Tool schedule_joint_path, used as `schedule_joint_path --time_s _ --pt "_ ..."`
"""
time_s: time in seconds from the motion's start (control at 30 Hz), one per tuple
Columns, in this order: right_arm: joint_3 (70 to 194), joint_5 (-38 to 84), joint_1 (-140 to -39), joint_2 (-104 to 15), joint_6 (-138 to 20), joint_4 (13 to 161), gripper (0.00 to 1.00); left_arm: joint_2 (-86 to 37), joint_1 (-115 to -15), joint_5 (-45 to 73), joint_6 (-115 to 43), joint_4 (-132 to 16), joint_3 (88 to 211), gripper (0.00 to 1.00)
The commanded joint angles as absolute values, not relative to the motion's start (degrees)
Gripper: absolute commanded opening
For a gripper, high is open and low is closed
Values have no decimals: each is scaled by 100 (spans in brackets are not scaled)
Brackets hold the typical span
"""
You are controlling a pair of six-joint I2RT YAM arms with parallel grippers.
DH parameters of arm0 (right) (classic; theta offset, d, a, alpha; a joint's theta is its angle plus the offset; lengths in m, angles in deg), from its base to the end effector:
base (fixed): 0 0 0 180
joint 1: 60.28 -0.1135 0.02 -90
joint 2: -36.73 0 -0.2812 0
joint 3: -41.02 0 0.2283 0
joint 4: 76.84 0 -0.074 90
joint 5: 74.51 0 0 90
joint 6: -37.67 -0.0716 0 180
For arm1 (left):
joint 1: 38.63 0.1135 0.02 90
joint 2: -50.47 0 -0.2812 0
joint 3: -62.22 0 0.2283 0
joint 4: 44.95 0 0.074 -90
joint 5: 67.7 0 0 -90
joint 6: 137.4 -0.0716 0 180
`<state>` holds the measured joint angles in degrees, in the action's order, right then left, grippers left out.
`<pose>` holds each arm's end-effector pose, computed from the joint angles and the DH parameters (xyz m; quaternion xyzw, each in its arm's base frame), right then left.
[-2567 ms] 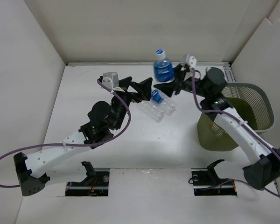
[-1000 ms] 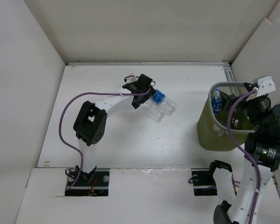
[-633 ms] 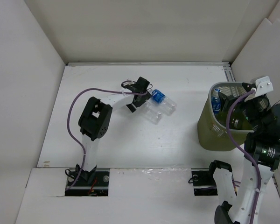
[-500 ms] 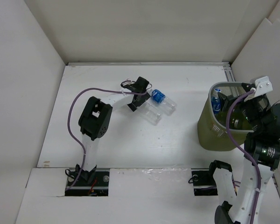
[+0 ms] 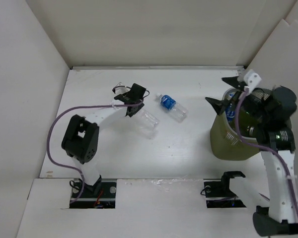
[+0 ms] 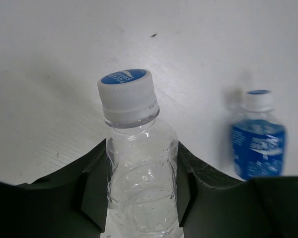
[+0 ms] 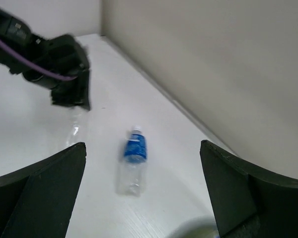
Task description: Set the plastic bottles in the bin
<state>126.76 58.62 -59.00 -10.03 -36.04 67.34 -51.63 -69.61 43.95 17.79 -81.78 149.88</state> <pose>0.1320 0.0460 0.4689 -0.3482 0.5989 0.1465 0.7062 0.3462 -0.1771 0.2219 -0.3321 0.8673 -0.1240 0.3494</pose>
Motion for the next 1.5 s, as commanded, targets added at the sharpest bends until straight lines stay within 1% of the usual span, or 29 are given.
schedule_joint_path --time_s 0.0,0.07,0.13,0.17,0.2,0.23,0.3,0.47,0.63,0.8,0.87,0.97,1.03,1.07,1.1,1.13,1.17,1.2,1.23,1.27,1.3,1.33,1.43,1.47 --pt "13026 5795 -6949 -1599 -3141 7043 100 -4156 -7421 5796 993 -7910 15514 0" --pt "13087 5741 -7345 -2063 -3141 7287 100 -3918 -7729 6488 605 -7796 15987 0" --pt "13009 5610 -7828 -2285 -3351 7674 100 -3778 -7905 6816 -194 -7497 16182 0" --pt "12956 5540 -7969 -2486 -3544 7884 100 -3612 -8045 6913 -501 -6974 16183 0" --pt "12956 5400 -8240 -2584 -3624 8156 100 -3523 -8125 7019 -1165 -6673 16183 0" --pt "13043 5312 -8365 -2689 -3686 8229 100 -3435 -8213 7107 -1407 -6452 16183 0" --pt "13175 4918 -8680 -2952 -3747 8229 100 -3189 -8433 7108 -1882 -5821 16131 0" --pt "13350 4713 -9051 -3340 -3994 8818 100 -2521 -8890 6722 -2928 -4352 15490 0" --pt "13466 4361 -9368 -3770 -4178 8870 100 -1889 -9074 6071 -3009 -3569 14981 0" --pt "13352 4168 -9570 -3990 -4380 9222 100 -1458 -9128 5456 -2869 -3146 14611 0" --pt "13238 4317 -9622 -4069 -4598 9450 100 -1370 -9128 5334 -2781 -3040 14549 0" --pt "13044 4965 -9623 -4324 -5134 10528 100 -1246 -9128 5174 -2780 -2821 14391 0" --pt "12965 5117 -9676 -4378 -5329 10882 94 -1246 -9128 5174 -2780 -2767 14338 0" --pt "12895 5117 -9676 -4447 -5382 10962 89 -1246 -9128 5174 -2780 -2767 14338 0" --pt "12894 5117 -9736 -4448 -5383 10963 75 -1246 -9128 5174 -2780 -2767 14338 0" --pt "12894 5117 -9737 -4448 -5383 10963 46 -1246 -9128 5174 -2780 -2837 14338 0" --pt "12842 5117 -9737 -4448 -5383 10963 23 -1246 -9128 5174 -2780 -2838 14390 0" --pt "12842 5117 -9685 -4448 -5383 10963 11 -1246 -9128 5174 -2780 -2838 14390 15" --pt "12781 5117 -9684 -4378 -5435 10963 0 -1246 -9128 5226 -2780 -2890 14390 24" --pt "12719 5117 -9528 -4299 -5435 10963 0 -1246 -9128 5227 -2780 -2890 14390 35" --pt "12719 5178 -9457 -4238 -5435 10963 0 -1246 -9128 5279 -2780 -2890 14390 54" --pt "12649 5179 -9369 -4080 -5435 10893 0 -1246 -9128 5280 -2719 -2969 14390 99" --pt "12535 5118 -8842 -3641 -5226 10393 0 -1298 -9128 5393 -2666 -3214 14461 100" --pt "12534 5056 -8658 -3248 -5120 9939 0 -1299 -9128 5498 -2596 -3494 14635 100"
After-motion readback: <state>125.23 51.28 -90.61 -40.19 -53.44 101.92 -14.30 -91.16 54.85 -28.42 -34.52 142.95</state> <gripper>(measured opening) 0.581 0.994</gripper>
